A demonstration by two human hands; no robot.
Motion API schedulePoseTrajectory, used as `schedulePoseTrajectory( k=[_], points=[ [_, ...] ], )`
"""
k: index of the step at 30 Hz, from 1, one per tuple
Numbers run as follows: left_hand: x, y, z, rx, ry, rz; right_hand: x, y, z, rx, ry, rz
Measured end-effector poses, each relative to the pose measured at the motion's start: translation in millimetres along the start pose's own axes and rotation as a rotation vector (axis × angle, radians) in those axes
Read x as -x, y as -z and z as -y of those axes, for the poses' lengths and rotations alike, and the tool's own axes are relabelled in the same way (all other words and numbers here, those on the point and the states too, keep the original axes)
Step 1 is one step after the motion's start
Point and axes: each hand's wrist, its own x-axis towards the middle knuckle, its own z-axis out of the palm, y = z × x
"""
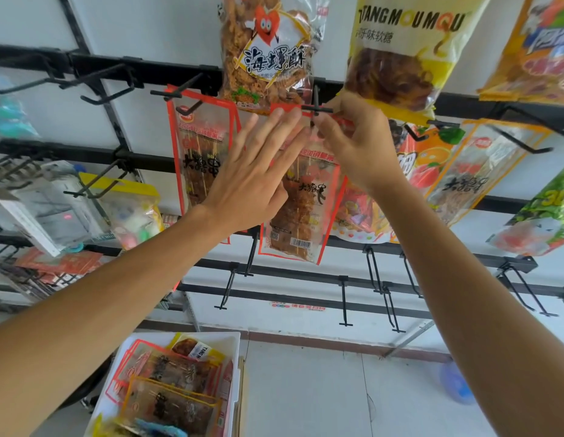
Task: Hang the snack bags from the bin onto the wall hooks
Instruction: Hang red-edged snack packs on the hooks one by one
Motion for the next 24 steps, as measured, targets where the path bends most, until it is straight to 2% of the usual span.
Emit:
schedulePoseTrajectory(
  k=[5,15,17,20,24],
  points=[
    [0,-11,3,-0.041,-0.010,0.057,-8,-5,-13,0.039,-0.052,0.003],
    [-23,-35,2,-0.026,-0.012,0.103,-8,-27,-39,0.304,0.123,-0.061],
    [-25,-40,3,-0.062,-0.004,0.128,1,-31,-46,0.387,0.142,-0.132],
    [-27,-47,4,-0.106,0.006,0.169,17,-37,-57,0.642,0.192,-0.290],
    [-28,-49,3,-0.132,0.020,0.199,30,-42,-63,0.850,0.124,-0.206]
  ],
)
